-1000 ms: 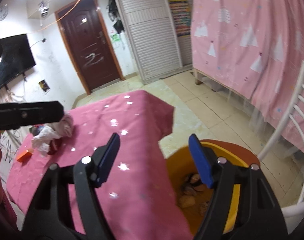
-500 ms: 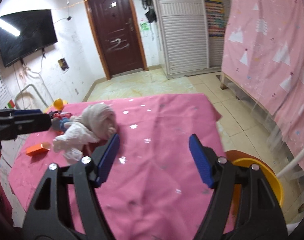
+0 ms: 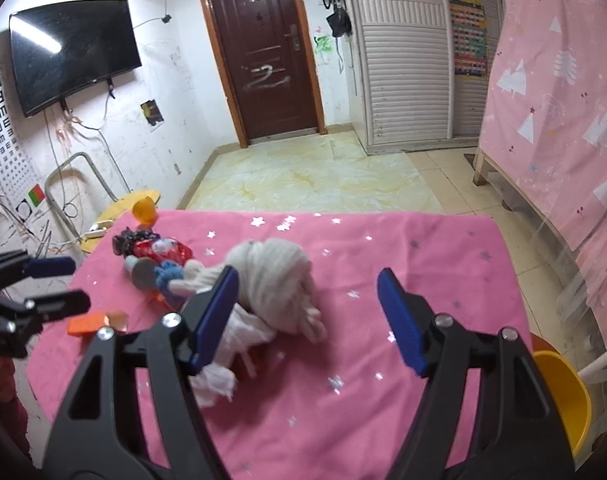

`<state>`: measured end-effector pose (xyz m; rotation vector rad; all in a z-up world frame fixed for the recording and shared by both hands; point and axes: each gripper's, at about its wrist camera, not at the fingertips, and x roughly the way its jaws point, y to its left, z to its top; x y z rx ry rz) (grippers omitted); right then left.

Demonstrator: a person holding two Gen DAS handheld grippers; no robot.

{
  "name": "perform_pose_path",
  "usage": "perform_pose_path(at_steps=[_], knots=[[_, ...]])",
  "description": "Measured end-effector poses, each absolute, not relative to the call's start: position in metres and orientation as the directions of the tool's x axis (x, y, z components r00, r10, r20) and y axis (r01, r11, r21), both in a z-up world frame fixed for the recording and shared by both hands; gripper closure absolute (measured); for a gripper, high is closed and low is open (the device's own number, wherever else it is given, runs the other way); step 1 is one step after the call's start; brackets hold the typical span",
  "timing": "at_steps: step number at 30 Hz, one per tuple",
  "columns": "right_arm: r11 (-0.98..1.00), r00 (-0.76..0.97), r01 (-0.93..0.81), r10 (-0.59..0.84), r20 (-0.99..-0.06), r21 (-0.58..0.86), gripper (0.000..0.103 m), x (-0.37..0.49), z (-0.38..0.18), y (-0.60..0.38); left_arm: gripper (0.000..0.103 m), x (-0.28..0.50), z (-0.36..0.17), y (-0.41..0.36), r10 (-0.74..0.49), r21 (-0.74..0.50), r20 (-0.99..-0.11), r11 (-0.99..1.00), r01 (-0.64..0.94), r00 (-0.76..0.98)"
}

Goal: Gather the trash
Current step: 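Return both open tools over the table toward the orange box and yarn, then grasp the orange box with the left tool while the right tool grasps the white yarn bundle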

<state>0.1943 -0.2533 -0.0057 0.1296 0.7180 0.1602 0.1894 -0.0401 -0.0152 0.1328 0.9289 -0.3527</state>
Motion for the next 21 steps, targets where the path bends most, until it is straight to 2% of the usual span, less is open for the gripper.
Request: perform_pose_path(at_steps=[4,7,18,20,21], knots=[[0.979,0.733,-0.112,0.195,-0.651,0.168,0.033,0.204,-0.009,-0.244,0.033,0.186,-0.032,-0.027,-0.221,-0.004,-0.817,0.926,0.378,0.533],[0.979,0.729,-0.116,0.197,-0.655,0.165,0.023,0.212,-0.011,-0.238,0.033,0.188,-0.045,-0.017,-0.202,0.013,-0.829,0.925,0.379,0.521],[0.983,0.71,-0.117,0.181,-0.681,0.14,0.023,0.227,-0.02,-0.225,0.033,0.19,-0.078,-0.006,-0.156,0.084,-0.842,0.908,0.411,0.516],[0.984,0.706,-0.113,0.176,-0.686,0.137,0.023,0.23,-0.021,-0.225,0.035,0.188,-0.08,-0.006,-0.151,0.097,-0.84,0.904,0.417,0.522],[0.984,0.705,-0.111,0.176,-0.687,0.137,0.023,0.231,-0.023,-0.224,0.041,0.187,-0.081,-0.006,-0.148,0.101,-0.84,0.903,0.418,0.522]])
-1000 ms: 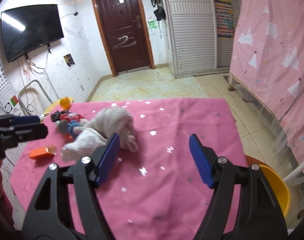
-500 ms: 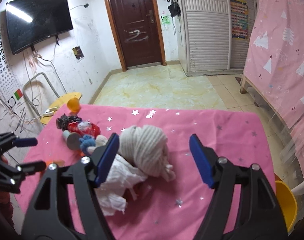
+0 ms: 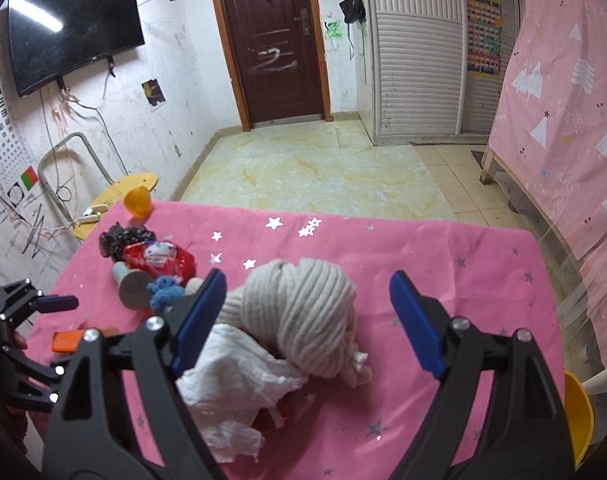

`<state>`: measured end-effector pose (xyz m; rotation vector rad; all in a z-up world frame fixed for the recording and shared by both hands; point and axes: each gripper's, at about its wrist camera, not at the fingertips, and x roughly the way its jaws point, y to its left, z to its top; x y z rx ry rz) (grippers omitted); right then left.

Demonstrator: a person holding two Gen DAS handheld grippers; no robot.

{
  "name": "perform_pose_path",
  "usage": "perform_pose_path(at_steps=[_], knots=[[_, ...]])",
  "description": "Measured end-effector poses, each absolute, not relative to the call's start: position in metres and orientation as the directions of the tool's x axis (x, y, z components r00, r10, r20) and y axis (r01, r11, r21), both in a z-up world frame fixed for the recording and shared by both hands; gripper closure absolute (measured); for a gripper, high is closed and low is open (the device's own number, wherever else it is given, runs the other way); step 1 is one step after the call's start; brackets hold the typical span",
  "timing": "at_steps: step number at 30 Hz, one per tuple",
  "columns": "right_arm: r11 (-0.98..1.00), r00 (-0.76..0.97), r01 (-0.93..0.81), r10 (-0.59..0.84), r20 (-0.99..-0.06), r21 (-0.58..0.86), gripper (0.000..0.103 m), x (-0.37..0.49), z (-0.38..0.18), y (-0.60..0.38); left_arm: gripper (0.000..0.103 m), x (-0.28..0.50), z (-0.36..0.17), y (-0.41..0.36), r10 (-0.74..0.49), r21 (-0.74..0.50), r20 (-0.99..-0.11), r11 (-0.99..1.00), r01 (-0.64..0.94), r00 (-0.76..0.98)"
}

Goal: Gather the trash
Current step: 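Grasp the orange box with the left tool while the right tool grasps the white yarn bundle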

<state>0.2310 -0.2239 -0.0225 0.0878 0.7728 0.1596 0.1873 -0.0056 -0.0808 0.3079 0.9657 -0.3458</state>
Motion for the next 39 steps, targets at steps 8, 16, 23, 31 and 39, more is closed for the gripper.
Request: perform_pose_path(at_steps=[8,16,23,31,39], knots=[[0.985,0.696,-0.105,0.169,-0.698,0.134,0.023,0.239,-0.027,-0.22,0.076,0.184,-0.088,-0.003,-0.169,0.086,-0.842,0.896,0.436,0.512],[0.982,0.676,-0.107,0.185,-0.713,0.153,0.023,0.243,-0.034,-0.22,0.087,0.174,-0.087,-0.006,-0.165,0.104,-0.826,0.895,0.434,0.539],[0.973,0.662,-0.123,0.228,-0.714,0.197,0.045,0.245,-0.038,-0.221,0.087,0.176,-0.086,0.003,-0.17,0.069,-0.831,0.914,0.4,0.53],[0.966,0.736,-0.103,0.233,-0.635,0.235,0.048,0.227,-0.013,-0.231,0.088,0.172,-0.081,0.006,-0.166,0.065,-0.829,0.92,0.386,0.534],[0.968,0.767,-0.106,0.226,-0.6,0.229,0.048,0.212,0.003,-0.235,0.091,0.163,-0.067,0.004,-0.161,0.07,-0.811,0.928,0.367,0.562]])
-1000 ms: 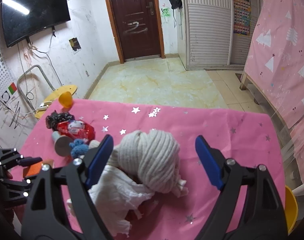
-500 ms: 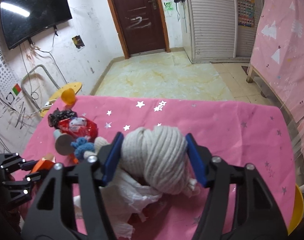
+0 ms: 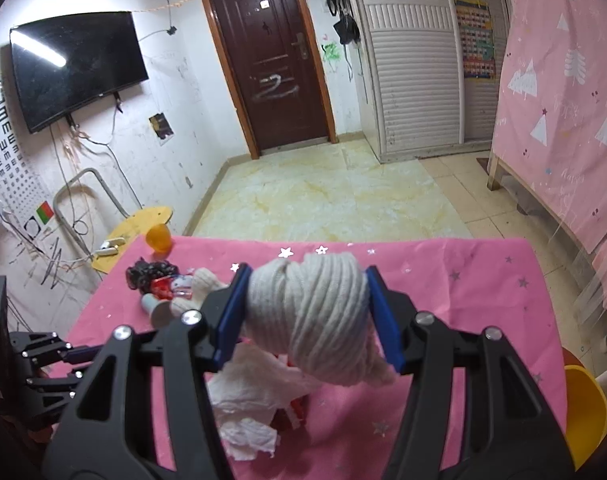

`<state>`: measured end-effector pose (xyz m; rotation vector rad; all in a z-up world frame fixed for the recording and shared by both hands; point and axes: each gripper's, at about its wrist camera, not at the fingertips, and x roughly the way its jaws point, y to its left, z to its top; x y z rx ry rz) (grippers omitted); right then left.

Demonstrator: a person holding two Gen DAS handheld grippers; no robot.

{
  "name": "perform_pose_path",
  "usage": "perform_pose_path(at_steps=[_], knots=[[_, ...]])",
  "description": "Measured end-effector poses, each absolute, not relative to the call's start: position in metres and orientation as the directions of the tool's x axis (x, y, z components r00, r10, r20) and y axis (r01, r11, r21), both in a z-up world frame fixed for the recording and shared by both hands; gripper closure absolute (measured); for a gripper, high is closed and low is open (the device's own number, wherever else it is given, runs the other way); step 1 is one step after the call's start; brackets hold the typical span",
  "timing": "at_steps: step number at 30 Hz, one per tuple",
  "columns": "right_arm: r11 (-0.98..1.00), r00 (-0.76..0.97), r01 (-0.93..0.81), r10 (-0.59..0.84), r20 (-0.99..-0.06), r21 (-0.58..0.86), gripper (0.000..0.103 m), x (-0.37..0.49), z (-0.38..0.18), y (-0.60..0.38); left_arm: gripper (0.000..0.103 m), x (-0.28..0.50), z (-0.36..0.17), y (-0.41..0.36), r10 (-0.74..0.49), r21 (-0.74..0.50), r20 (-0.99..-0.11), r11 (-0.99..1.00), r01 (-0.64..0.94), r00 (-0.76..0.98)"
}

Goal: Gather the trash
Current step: 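Grasp the orange box with the left tool while the right tool grasps the white yarn bundle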

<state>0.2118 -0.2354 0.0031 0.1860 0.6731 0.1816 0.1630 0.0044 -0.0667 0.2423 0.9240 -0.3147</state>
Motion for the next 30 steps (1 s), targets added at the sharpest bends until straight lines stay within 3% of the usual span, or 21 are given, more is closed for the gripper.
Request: perform_pose_path(at_steps=[18,30], knots=[[0.96,0.81,-0.054,0.203,-0.551,0.274,0.048,0.17,0.013,-0.282,0.091,0.136,-0.026,-0.024,-0.138,0.117,-0.763,0.931,0.345,0.631],[0.949,0.847,0.019,0.153,-0.509,0.316,0.048,0.127,0.014,-0.344,0.091,0.12,0.0,-0.083,-0.19,0.124,-0.732,0.907,0.403,0.654]])
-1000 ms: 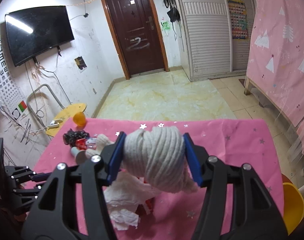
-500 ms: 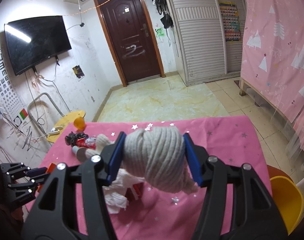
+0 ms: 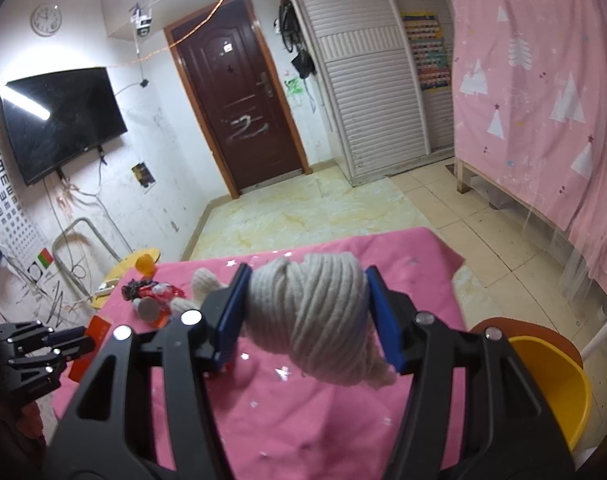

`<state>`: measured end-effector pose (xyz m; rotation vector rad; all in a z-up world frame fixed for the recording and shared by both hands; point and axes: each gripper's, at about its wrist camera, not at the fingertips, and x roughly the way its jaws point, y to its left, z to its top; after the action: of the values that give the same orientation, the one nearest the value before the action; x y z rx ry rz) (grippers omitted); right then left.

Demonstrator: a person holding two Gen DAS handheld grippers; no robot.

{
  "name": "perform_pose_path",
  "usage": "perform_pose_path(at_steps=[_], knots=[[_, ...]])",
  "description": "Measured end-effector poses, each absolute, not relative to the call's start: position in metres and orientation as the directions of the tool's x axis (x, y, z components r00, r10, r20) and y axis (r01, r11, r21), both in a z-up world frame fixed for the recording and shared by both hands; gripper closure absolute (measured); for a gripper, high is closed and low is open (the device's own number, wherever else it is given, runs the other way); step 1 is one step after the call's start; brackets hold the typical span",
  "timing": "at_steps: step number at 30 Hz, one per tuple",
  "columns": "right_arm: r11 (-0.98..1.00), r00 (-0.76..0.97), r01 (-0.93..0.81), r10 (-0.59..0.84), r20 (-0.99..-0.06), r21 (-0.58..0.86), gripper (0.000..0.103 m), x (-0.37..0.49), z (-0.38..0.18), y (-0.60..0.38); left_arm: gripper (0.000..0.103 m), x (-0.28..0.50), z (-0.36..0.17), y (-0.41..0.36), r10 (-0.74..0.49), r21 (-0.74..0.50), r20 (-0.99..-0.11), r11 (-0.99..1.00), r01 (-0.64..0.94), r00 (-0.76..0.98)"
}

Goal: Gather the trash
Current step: 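Grasp the orange box with the left tool while the right tool grasps the white yarn bundle, then carry both items over the yellow bin and open both tools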

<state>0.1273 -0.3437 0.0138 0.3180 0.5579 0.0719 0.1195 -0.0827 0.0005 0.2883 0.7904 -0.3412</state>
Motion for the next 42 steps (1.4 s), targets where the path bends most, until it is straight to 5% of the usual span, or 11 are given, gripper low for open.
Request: perform_pose_path(at_steps=[32,36,42], knots=[[0.884,0.788,0.329,-0.064,-0.612,0.331,0.046,0.048,-0.06,-0.502,0.091,0.095,0.011,-0.332,-0.46,0.019,-0.736,0.719,0.694,0.497],[0.877,0.785,0.337,-0.06,-0.616,0.343,0.032,0.047,-0.066,-0.51,0.091,0.096,0.0,-0.369,-0.477,-0.009,-0.757,0.692,0.722,0.447],[0.843,0.801,0.377,-0.09,-0.592,0.383,0.031,0.032,-0.069,-0.536,0.091,0.094,-0.01,-0.401,-0.503,-0.038,-0.754,0.675,0.736,0.422]])
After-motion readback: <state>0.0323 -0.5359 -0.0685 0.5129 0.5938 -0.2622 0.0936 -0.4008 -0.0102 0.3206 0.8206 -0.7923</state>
